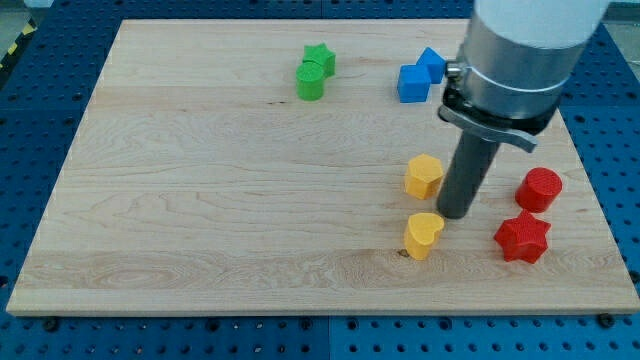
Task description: Move the yellow heart into the yellow hexagon
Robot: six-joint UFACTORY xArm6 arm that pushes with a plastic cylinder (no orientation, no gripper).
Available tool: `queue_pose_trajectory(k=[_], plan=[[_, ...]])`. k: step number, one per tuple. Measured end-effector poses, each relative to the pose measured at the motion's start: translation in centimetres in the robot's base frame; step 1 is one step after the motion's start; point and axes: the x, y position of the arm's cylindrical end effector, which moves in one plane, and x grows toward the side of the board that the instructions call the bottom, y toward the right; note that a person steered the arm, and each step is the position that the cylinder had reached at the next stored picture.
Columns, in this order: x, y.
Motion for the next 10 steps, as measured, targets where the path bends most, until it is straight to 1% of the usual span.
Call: queue_pose_trajectory(k=[2, 3, 4, 5, 7, 8, 10], plan=[[5.5, -0.2], [5.7, -4.4], [4.8, -8.0], [4.8, -8.1], [2.3, -7.9], [2.9, -7.7], [1.6, -5.4]])
